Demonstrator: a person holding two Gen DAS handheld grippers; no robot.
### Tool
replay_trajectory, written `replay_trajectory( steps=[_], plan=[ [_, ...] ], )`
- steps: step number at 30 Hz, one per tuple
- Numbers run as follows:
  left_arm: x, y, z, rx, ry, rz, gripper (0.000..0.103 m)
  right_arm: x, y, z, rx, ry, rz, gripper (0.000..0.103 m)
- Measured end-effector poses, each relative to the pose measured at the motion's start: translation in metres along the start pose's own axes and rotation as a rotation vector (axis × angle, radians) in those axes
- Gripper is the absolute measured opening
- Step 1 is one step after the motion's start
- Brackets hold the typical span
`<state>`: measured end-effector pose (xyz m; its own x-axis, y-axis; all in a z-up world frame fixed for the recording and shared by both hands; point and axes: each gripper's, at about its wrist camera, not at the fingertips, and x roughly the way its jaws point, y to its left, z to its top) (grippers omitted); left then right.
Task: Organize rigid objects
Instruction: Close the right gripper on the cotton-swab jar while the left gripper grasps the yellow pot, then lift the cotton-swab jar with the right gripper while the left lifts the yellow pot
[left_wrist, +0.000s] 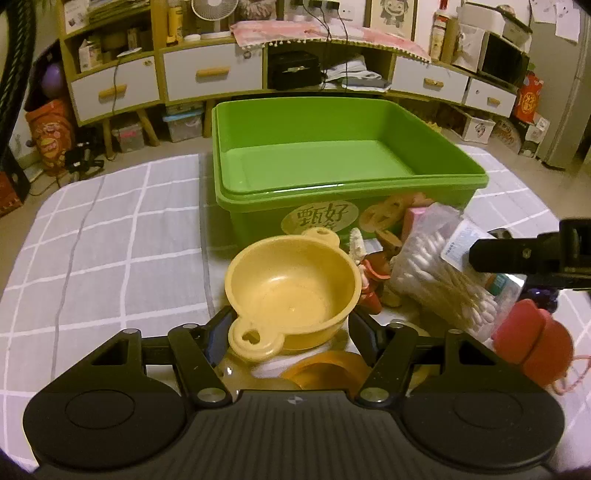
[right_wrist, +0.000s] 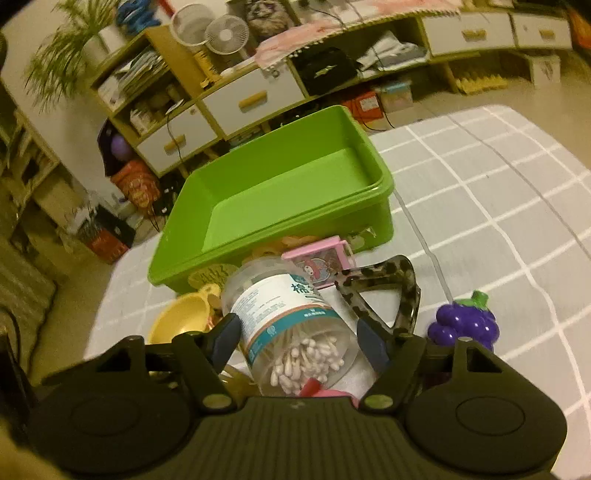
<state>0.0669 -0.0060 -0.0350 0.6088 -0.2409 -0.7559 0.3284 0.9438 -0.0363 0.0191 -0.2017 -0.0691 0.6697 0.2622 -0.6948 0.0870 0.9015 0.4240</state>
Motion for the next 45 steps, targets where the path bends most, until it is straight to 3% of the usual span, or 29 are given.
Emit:
replay_trajectory(
  steps=[11,14,18,20,29,42,44,45],
  plan=[
    [-0.015,0.005,0.001,-0.017,-0.021,-0.023,0.069,-0.011,-0.011,0.004,0.083,0.014,0.067,0.026],
    [-0.017,0.006,0.001,-0.016,-0.024,-0.02,0.069,-0.01,-0.011,0.004,0.074,0.022,0.079,0.029],
    [-0.017,0.006,0.0,-0.017,-0.022,-0.02,0.069,-0.004,-0.008,0.004,0.039,0.03,0.081,0.047],
    [-0.016,0.007,0.0,-0.02,-0.022,-0.019,0.069,0.001,-0.004,0.003,0.008,0.037,0.069,0.05],
    [-0.02,0.006,0.0,-0.017,-0.036,-0.011,0.069,0.011,0.012,-0.006,-0.14,0.041,0.002,0.047],
    [-0.042,0.007,0.006,-0.017,-0.097,-0.025,0.066,-0.022,0.007,0.017,0.014,-0.01,0.131,0.045],
    [-0.043,0.005,0.008,-0.016,-0.104,-0.027,0.063,-0.026,0.006,0.022,0.033,-0.016,0.147,0.044],
    [-0.043,0.005,0.009,-0.016,-0.106,-0.027,0.054,-0.026,0.005,0.024,0.044,-0.017,0.153,0.042]
  ],
)
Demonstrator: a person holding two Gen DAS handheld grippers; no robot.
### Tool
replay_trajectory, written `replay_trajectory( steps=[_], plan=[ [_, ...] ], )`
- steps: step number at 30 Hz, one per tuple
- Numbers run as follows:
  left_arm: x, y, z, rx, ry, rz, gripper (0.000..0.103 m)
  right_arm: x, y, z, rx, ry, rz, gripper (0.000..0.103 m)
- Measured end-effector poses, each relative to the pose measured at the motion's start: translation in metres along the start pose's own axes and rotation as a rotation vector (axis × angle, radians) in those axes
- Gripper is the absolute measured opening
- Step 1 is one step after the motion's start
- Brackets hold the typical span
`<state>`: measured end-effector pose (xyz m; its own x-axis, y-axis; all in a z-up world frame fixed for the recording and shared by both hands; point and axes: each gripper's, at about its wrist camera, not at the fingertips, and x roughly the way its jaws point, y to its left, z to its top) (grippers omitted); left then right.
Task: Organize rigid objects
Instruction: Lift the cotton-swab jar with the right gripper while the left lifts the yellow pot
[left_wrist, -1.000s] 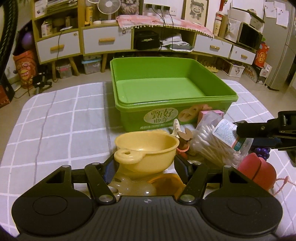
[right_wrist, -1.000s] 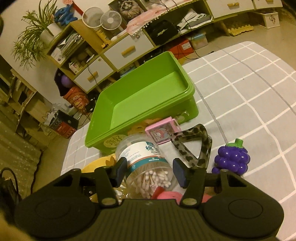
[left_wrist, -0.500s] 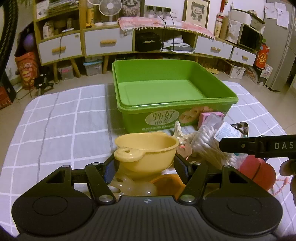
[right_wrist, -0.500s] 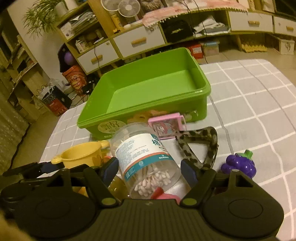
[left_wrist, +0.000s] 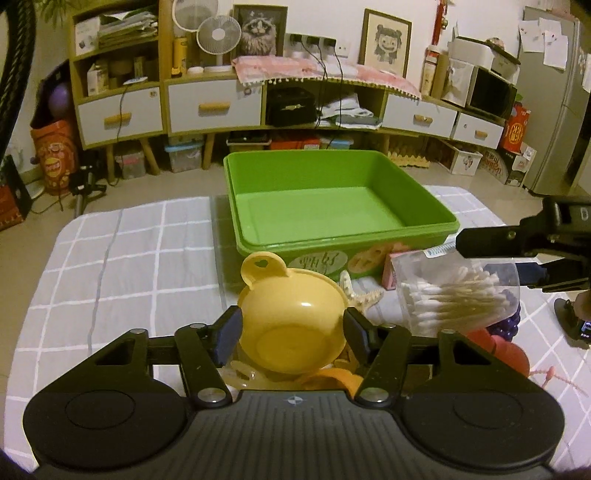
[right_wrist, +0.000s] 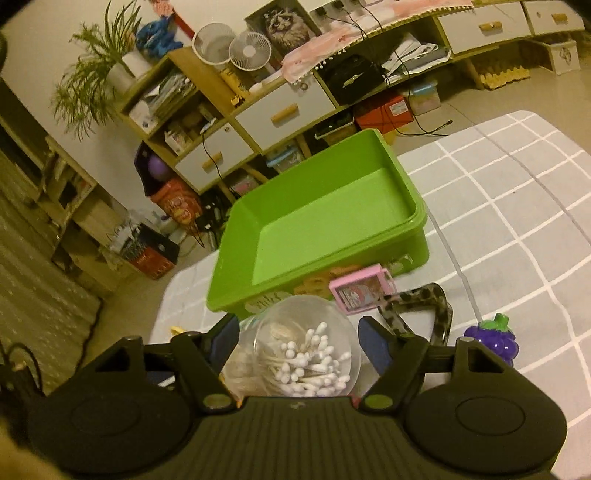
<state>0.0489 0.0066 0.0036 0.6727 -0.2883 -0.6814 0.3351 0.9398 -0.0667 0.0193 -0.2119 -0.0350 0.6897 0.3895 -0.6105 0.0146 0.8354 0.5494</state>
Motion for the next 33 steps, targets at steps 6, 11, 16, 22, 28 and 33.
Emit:
replay_trajectory(
  steps=[6,11,16,22,28,33],
  plan=[
    [0.012,-0.001,0.003,-0.003,0.052,-0.005,0.039,0.001,-0.009,0.012,0.046,0.018,-0.04,0.0],
    [0.012,0.001,-0.002,-0.027,0.03,0.037,0.083,0.003,-0.014,0.008,0.04,0.054,-0.063,0.035],
    [0.019,0.02,0.003,-0.093,0.052,0.081,0.085,0.009,-0.013,0.004,0.055,0.078,-0.056,0.057],
    [0.002,0.042,0.007,-0.167,0.014,0.067,0.095,0.023,0.001,-0.002,0.042,0.109,-0.085,0.069],
    [-0.008,0.056,0.017,-0.21,-0.005,0.068,0.101,0.038,0.021,-0.007,-0.009,0.134,-0.115,0.072],
    [0.017,0.056,0.013,-0.171,0.078,0.122,0.101,0.052,0.028,-0.014,-0.039,0.153,-0.152,0.072]
  ],
)
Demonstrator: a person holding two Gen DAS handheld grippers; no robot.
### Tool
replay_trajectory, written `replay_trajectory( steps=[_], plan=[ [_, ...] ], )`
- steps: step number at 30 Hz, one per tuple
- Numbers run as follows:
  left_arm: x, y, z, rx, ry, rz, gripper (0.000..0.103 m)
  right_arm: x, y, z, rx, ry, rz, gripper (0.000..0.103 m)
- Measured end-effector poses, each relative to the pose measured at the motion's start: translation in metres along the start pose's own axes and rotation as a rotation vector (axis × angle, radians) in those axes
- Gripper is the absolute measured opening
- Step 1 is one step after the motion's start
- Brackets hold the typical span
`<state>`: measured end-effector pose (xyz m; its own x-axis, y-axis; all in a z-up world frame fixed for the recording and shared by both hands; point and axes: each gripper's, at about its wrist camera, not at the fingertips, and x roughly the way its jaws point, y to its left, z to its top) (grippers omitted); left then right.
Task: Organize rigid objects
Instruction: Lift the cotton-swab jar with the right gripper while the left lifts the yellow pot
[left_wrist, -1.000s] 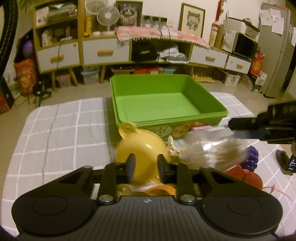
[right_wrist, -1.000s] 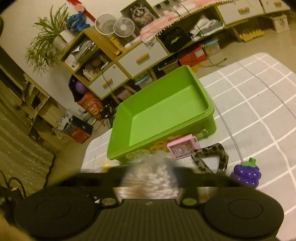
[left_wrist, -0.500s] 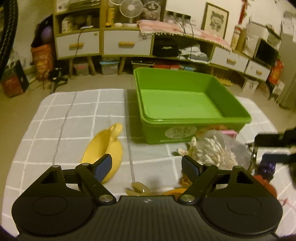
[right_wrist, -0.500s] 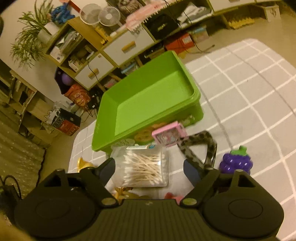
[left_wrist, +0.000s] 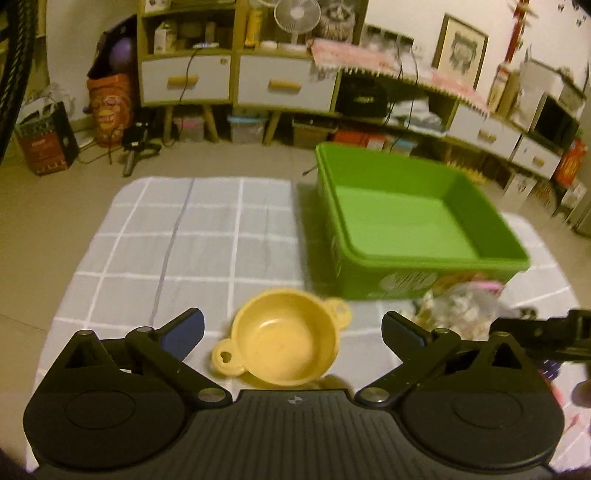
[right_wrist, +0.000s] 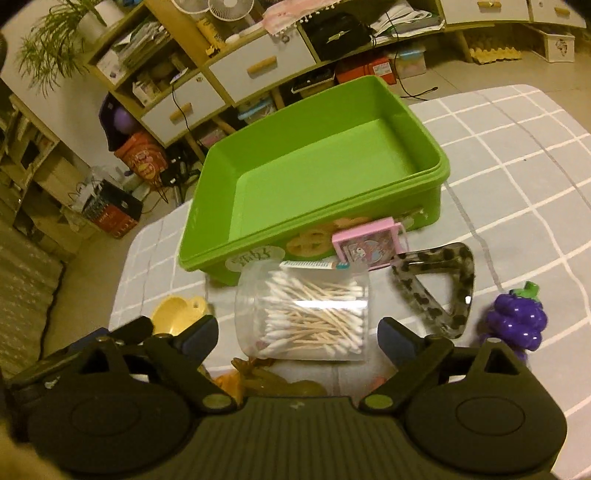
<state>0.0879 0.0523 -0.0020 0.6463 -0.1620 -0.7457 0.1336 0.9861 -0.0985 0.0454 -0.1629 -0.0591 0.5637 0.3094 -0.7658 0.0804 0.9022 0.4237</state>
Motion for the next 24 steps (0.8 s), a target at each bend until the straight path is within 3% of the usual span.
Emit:
replay_trajectory(
  steps=[9,14,17,21,24],
  plan=[
    [0.035,-0.018,-0.012,0.141,0.049,0.1,0.101,0.022,0.007,-0.002,-0.016,0.028,-0.042,0.072],
    [0.045,-0.013,-0.013,0.144,0.071,0.124,0.1,0.031,0.006,-0.002,-0.02,0.032,-0.068,0.072],
    [0.048,-0.011,-0.014,0.138,0.093,0.121,0.097,0.033,0.004,-0.002,-0.016,0.036,-0.079,0.072],
    [0.049,-0.014,-0.016,0.154,0.102,0.128,0.083,0.034,0.001,-0.002,-0.004,0.037,-0.083,0.071],
    [0.045,-0.012,-0.016,0.134,0.094,0.111,0.082,0.032,-0.001,-0.002,0.006,0.031,-0.067,0.06]
  ],
)
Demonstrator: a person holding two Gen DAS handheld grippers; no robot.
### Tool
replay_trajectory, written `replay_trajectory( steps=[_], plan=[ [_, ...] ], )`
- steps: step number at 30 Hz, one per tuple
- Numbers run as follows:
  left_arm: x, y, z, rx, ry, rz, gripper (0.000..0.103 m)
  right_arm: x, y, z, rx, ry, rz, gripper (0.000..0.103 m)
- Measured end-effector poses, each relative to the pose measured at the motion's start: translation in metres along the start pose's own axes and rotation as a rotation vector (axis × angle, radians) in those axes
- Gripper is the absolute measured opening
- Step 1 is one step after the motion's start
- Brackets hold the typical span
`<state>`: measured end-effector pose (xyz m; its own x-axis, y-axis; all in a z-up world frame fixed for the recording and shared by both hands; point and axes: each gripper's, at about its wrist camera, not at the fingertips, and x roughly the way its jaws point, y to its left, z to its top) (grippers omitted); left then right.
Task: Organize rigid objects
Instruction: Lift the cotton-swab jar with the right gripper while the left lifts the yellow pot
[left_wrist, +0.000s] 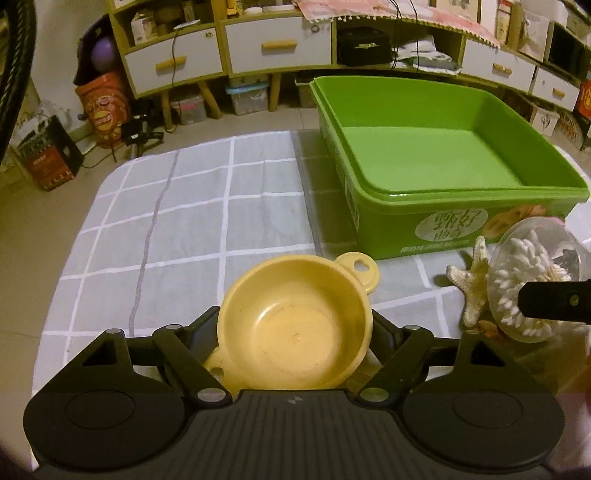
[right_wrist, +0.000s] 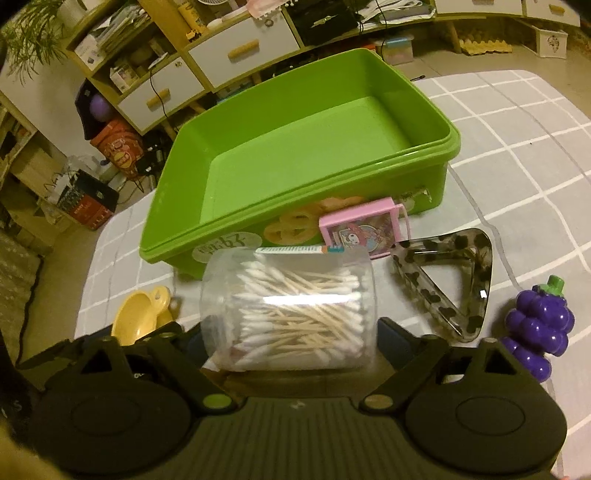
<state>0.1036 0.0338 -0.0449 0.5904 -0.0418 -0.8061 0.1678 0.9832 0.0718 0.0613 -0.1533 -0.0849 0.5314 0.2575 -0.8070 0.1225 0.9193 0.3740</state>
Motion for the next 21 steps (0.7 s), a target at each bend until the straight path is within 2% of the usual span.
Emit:
replay_trajectory(
  steps=[6,15,21],
  plan=[
    [-0.011,0.0,0.0,0.008,-0.035,-0.001,0.082,-0.008,0.002,0.0,-0.016,-0.021,-0.015,0.059],
    [-0.036,0.0,0.011,-0.01,-0.105,-0.032,0.082,-0.036,-0.004,0.009,0.064,-0.037,0.063,0.059],
    [-0.054,-0.009,0.033,-0.012,-0.172,-0.059,0.082,-0.067,-0.013,0.028,0.099,-0.087,0.098,0.059]
  ],
)
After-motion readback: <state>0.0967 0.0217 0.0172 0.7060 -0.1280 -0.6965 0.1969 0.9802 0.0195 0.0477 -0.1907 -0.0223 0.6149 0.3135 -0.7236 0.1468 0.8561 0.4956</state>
